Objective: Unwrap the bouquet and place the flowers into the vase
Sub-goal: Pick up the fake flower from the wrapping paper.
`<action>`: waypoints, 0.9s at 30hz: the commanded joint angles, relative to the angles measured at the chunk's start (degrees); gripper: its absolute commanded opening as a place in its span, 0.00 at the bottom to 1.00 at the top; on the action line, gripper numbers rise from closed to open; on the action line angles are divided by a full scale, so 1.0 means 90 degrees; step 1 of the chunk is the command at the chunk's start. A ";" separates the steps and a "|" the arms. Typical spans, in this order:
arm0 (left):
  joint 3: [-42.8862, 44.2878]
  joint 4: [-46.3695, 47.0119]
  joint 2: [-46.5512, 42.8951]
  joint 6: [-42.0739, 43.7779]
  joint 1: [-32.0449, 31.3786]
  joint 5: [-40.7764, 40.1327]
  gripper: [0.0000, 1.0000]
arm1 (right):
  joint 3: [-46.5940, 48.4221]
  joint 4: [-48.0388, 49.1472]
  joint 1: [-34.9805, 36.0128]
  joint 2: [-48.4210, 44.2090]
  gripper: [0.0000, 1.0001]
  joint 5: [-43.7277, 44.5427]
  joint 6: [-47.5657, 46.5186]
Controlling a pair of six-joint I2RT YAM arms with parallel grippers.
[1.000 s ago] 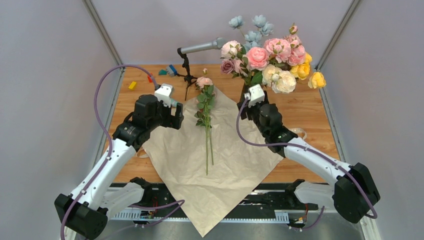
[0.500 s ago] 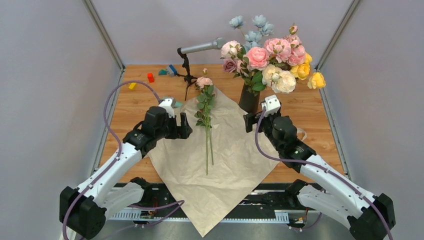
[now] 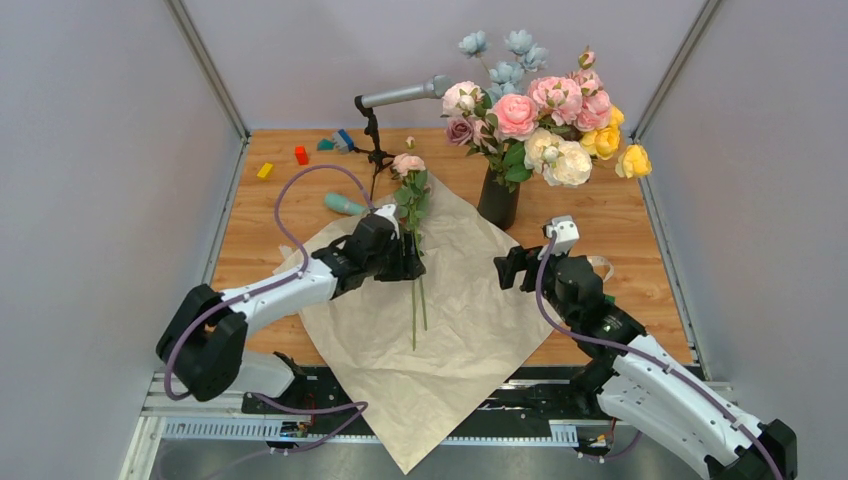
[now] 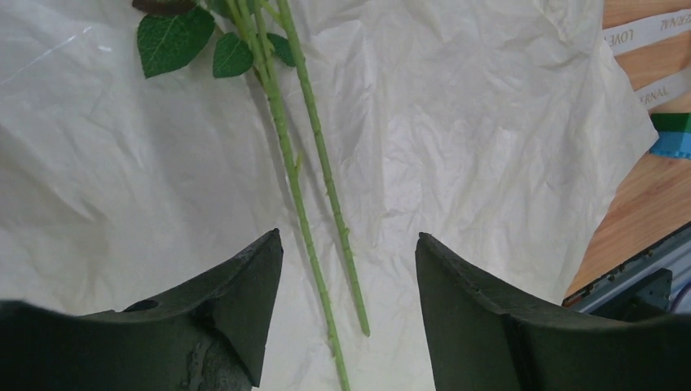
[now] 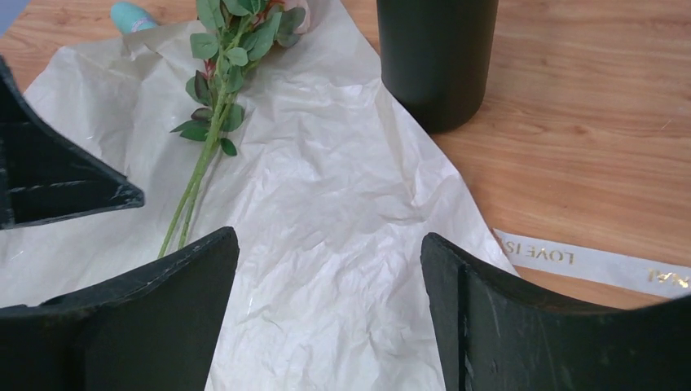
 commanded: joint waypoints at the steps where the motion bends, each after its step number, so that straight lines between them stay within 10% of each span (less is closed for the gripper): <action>1: 0.0708 0.0582 0.0531 -0.0180 -0.0145 -0.0152 0.66 | -0.0095 -0.0016 0.0013 -0.0213 0.82 -0.0275 0.0383; 12: 0.1395 0.0403 0.1697 0.0093 -0.0234 -0.0624 0.44 | -0.0110 -0.0056 0.0016 -0.0285 0.77 -0.0357 0.0287; 27: 0.1810 -0.0081 0.2357 0.0218 -0.0342 -0.1336 0.40 | -0.0106 -0.0078 0.0014 -0.0188 0.76 -0.0355 0.0180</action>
